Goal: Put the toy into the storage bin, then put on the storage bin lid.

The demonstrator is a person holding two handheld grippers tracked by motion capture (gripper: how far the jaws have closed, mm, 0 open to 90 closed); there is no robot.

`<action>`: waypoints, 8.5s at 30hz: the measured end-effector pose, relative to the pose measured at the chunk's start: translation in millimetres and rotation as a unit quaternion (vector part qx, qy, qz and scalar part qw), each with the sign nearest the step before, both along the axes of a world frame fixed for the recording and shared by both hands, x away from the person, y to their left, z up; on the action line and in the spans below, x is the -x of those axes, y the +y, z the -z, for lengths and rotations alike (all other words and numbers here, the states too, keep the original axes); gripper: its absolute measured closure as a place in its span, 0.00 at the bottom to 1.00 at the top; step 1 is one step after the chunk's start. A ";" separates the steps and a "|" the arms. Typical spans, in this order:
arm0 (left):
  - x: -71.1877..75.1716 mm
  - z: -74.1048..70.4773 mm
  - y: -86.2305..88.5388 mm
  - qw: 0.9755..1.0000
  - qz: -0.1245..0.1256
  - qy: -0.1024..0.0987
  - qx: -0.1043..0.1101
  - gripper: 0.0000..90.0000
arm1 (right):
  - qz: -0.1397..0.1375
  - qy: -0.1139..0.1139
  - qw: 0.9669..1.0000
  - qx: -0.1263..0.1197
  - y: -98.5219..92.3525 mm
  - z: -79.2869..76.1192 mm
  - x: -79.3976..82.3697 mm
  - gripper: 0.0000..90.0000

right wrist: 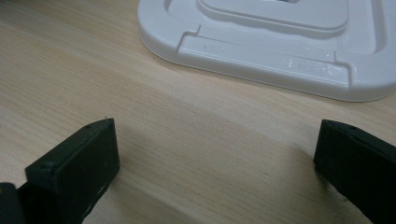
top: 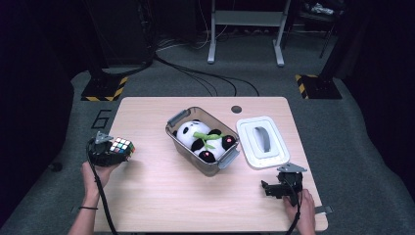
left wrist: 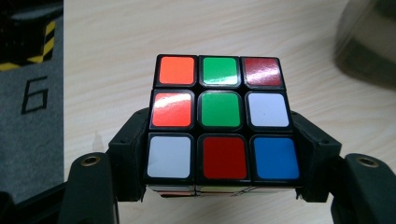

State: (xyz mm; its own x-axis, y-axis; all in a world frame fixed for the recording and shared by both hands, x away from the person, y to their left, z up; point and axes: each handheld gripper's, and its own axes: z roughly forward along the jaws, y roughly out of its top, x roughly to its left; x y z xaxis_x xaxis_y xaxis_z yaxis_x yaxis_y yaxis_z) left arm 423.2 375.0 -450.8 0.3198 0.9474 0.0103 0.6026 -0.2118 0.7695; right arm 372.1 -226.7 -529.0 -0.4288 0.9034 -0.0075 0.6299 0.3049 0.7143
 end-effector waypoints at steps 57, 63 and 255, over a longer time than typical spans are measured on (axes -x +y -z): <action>-6.3 -98.5 -107.8 0.986 0.159 -0.047 -0.005 0.38 | 0.001 0.000 1.000 -0.001 0.2 0.1 0.0 0.00; -10.6 -103.8 -126.7 0.981 0.186 -0.048 -0.001 0.38 | 0.002 0.000 1.000 0.000 0.1 0.1 0.0 0.00; 2.3 79.2 -44.5 0.998 0.058 0.040 -0.007 0.00 | -0.003 0.000 1.000 0.000 2.2 0.0 0.0 0.00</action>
State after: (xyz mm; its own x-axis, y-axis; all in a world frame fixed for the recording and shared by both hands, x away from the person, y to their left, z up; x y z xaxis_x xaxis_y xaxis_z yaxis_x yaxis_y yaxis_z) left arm 420.9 330.6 -530.1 0.4268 0.9043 -0.0058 0.6327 -0.2940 0.7165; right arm 372.2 -224.5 -529.0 -0.4350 0.9004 -0.0079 0.6281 0.3097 0.7138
